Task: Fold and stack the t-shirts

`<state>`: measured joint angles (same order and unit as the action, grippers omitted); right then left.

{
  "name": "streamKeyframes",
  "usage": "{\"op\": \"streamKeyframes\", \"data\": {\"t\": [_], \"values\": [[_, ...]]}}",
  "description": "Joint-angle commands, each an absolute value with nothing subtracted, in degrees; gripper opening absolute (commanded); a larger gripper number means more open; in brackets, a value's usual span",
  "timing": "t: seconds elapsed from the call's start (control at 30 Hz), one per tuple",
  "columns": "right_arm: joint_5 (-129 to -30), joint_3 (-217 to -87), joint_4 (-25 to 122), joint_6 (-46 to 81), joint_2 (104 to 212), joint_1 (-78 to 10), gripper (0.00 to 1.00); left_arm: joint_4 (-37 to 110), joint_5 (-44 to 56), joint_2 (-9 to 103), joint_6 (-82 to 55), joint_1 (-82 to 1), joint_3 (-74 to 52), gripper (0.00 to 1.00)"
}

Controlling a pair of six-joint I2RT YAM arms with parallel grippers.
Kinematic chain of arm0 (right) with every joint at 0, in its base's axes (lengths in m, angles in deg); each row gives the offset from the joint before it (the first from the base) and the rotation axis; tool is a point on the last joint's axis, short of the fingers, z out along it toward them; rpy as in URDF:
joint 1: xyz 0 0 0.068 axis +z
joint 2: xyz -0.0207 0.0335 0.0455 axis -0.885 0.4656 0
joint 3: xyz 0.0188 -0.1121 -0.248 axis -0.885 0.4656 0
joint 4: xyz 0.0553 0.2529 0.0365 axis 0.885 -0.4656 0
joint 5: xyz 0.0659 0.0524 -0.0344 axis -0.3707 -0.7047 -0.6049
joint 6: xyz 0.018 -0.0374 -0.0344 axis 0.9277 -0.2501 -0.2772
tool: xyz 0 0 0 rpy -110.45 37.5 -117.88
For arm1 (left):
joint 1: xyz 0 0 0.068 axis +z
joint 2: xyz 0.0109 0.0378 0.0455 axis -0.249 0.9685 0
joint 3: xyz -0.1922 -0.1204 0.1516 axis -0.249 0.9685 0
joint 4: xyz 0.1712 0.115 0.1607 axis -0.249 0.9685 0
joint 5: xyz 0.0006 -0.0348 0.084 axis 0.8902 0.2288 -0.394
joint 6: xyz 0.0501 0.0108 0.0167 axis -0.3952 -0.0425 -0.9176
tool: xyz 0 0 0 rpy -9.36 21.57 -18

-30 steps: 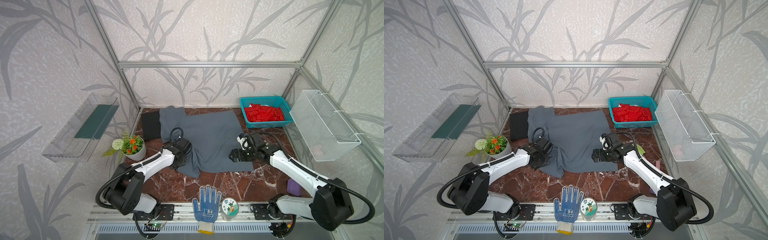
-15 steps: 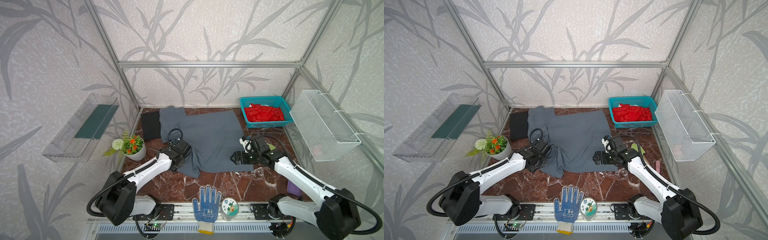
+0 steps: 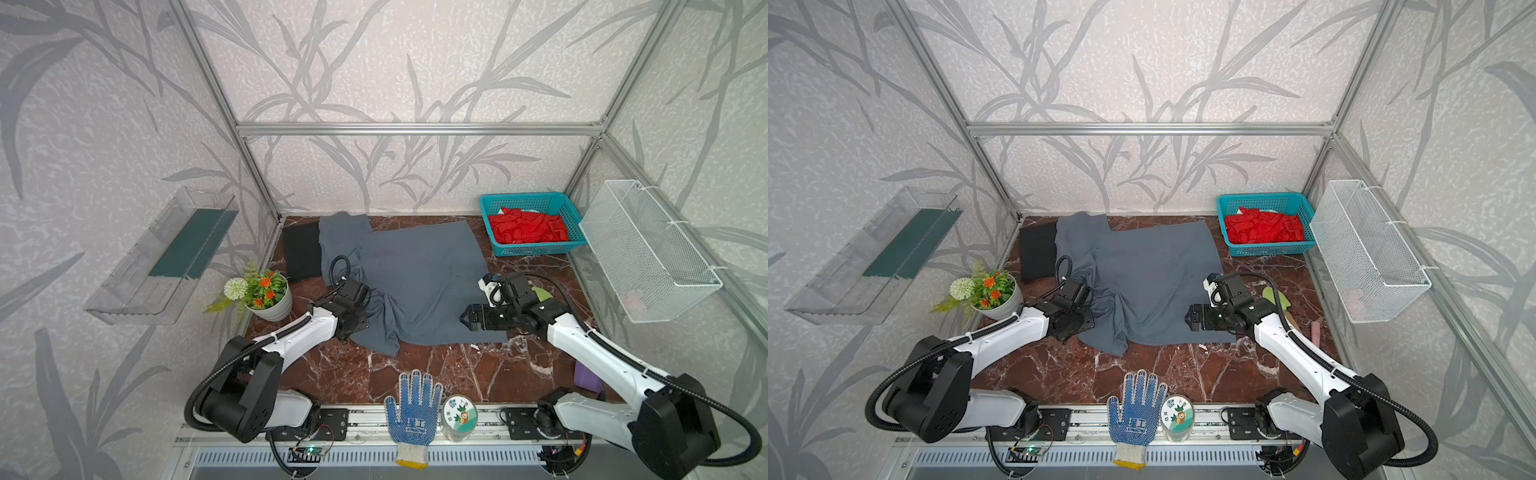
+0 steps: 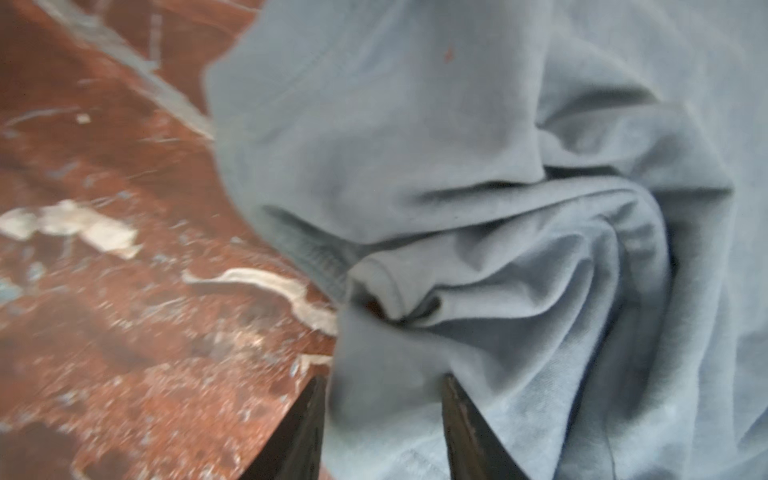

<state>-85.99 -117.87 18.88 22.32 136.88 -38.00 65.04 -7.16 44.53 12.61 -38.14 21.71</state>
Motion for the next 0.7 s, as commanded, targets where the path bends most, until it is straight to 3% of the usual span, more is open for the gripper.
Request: {"op": "streamKeyframes", "data": {"t": [0.0, 0.2, 0.43, 0.67], "values": [[-86.2, -118.4, 19.6, 21.9, 137.1, -38.4, 0.95, 63.2, -5.0, 45.8, 11.9, -37.8, 22.7, 0.39], [-86.9, -117.7, 21.1, 21.7, 137.9, -39.2, 0.95, 63.4, -5.6, 44.9, 12.6, -37.8, 23.9, 0.34], [-87.5, -118.2, 21.7, 21.4, 139.2, -39.2, 0.95, 70.1, -8.4, 41.3, 14.4, -38.6, 23.1, 0.01], [-88.4, -117.6, 23.4, 22.0, 140.3, -39.3, 0.95, 100.5, -27.4, 34.7, 32.1, -48.5, 17.5, 0.00]]}}
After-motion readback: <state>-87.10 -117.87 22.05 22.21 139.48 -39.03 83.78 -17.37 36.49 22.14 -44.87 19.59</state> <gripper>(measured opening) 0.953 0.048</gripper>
